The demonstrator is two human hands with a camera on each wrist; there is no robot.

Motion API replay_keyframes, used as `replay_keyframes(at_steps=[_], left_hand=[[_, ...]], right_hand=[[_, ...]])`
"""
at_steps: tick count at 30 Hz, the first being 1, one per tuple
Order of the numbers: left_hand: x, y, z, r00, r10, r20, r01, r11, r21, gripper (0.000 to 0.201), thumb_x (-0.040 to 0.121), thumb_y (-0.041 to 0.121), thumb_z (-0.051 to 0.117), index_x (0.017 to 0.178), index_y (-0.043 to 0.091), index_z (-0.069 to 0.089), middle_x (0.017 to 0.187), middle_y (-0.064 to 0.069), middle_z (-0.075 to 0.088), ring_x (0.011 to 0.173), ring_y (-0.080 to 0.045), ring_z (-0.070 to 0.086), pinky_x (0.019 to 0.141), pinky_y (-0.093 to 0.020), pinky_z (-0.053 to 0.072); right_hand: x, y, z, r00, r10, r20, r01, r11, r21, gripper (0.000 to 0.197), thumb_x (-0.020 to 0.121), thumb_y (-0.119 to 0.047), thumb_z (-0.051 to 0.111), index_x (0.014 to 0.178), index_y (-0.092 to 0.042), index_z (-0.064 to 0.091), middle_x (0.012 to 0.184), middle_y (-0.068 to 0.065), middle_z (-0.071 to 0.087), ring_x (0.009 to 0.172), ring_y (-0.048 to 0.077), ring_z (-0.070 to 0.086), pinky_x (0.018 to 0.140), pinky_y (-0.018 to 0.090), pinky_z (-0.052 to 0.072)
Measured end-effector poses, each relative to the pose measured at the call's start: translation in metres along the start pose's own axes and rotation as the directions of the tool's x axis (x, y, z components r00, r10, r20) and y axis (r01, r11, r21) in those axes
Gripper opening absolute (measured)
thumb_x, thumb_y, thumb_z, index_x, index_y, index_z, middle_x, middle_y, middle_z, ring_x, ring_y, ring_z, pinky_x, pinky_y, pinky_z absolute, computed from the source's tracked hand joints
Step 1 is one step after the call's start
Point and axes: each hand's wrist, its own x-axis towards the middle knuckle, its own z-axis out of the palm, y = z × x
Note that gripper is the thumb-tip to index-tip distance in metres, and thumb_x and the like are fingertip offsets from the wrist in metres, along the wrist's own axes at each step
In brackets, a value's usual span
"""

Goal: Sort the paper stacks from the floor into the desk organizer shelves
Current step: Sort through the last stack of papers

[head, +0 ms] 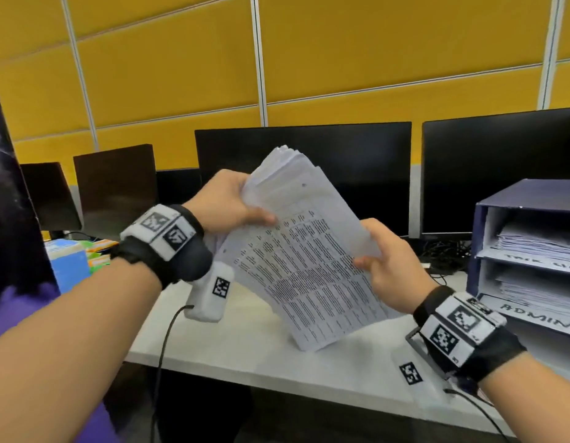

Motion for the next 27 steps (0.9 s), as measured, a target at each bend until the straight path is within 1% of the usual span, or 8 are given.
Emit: replay_keyframes(at_steps=[5,8,10,13,16,20,24,27], left_hand=[[-0.013,-0.045,0.003,0.985,-0.093,-0.145,0.043,0.948,-0.317,0.027,0.073,-0.001,0.078,0.097,0.007,0.070,0.091,-0.007,0.076,0.084,-0.023,0.074,0.077,-0.043,0.059],[-0.022,-0.084,0.007,0.960,-0.193,-0.201,0.096,0.906,-0.412,0.024,0.075,-0.005,0.074,0.092,0.012,0.070,0.084,-0.003,0.076,0.081,-0.022,0.073,0.077,-0.045,0.058],[-0.031,-0.110,0.013,0.934,-0.281,-0.221,0.135,0.850,-0.510,0.024,0.077,-0.007,0.071,0.095,0.009,0.069,0.092,-0.011,0.075,0.087,-0.031,0.071,0.080,-0.049,0.056],[-0.041,-0.133,0.030,0.905,-0.362,-0.223,0.151,0.765,-0.626,0.025,0.080,-0.009,0.066,0.101,0.005,0.065,0.107,-0.019,0.070,0.097,-0.038,0.067,0.083,-0.049,0.053],[-0.041,-0.132,0.047,0.899,-0.334,-0.284,0.089,0.774,-0.627,0.024,0.082,-0.006,0.067,0.098,0.011,0.066,0.103,-0.009,0.072,0.095,-0.031,0.068,0.083,-0.045,0.053],[-0.038,-0.119,0.066,0.862,-0.291,-0.416,-0.005,0.815,-0.580,0.028,0.083,0.000,0.070,0.107,0.014,0.064,0.100,0.003,0.071,0.090,-0.014,0.068,0.075,-0.031,0.054],[-0.058,-0.120,0.107,0.877,-0.346,-0.334,0.114,0.824,-0.556,0.032,0.083,0.003,0.072,0.108,0.020,0.060,0.101,0.007,0.068,0.093,-0.010,0.065,0.085,-0.035,0.054],[-0.063,-0.118,0.120,0.891,-0.354,-0.283,0.150,0.820,-0.553,0.041,0.079,0.010,0.077,0.113,0.023,0.057,0.104,0.007,0.069,0.094,-0.010,0.067,0.076,-0.029,0.057]], right_hand=[[0.021,-0.012,-0.017,0.999,0.032,0.043,-0.034,0.999,0.039,0.028,0.077,-0.018,0.076,0.094,-0.034,0.060,0.091,-0.011,0.065,0.089,0.007,0.063,0.082,0.037,0.055],[0.018,0.006,-0.021,0.989,0.142,-0.044,-0.138,0.987,0.082,0.035,0.067,-0.021,0.084,0.095,-0.026,0.063,0.093,-0.007,0.065,0.087,0.009,0.063,0.078,0.029,0.055],[0.009,0.023,-0.018,0.964,0.261,-0.051,-0.244,0.944,0.221,0.043,0.067,-0.016,0.084,0.104,-0.019,0.062,0.097,-0.004,0.067,0.091,0.013,0.065,0.076,0.027,0.055],[0.001,0.034,-0.001,0.939,0.331,0.097,-0.331,0.786,0.522,0.056,0.068,-0.009,0.083,0.117,-0.010,0.059,0.105,0.006,0.072,0.097,0.022,0.069,0.082,0.041,0.057],[0.006,0.030,0.015,0.955,0.295,-0.042,-0.227,0.810,0.541,0.042,0.069,-0.002,0.081,0.108,-0.010,0.065,0.099,0.006,0.073,0.091,0.019,0.071,0.082,0.040,0.057],[0.009,0.030,0.023,0.894,0.349,-0.279,-0.149,0.821,0.551,0.042,0.070,0.000,0.079,0.105,-0.016,0.062,0.097,-0.002,0.072,0.090,0.011,0.069,0.080,0.029,0.054],[-0.013,0.029,0.049,0.892,0.423,-0.160,-0.284,0.799,0.530,0.035,0.079,0.003,0.070,0.099,-0.024,0.060,0.094,-0.010,0.069,0.091,0.007,0.067,0.071,0.017,0.054],[-0.018,0.026,0.052,0.899,0.420,-0.124,-0.300,0.797,0.524,0.043,0.081,-0.002,0.070,0.114,-0.024,0.052,0.099,-0.010,0.066,0.086,0.000,0.065,0.059,0.011,0.051]])
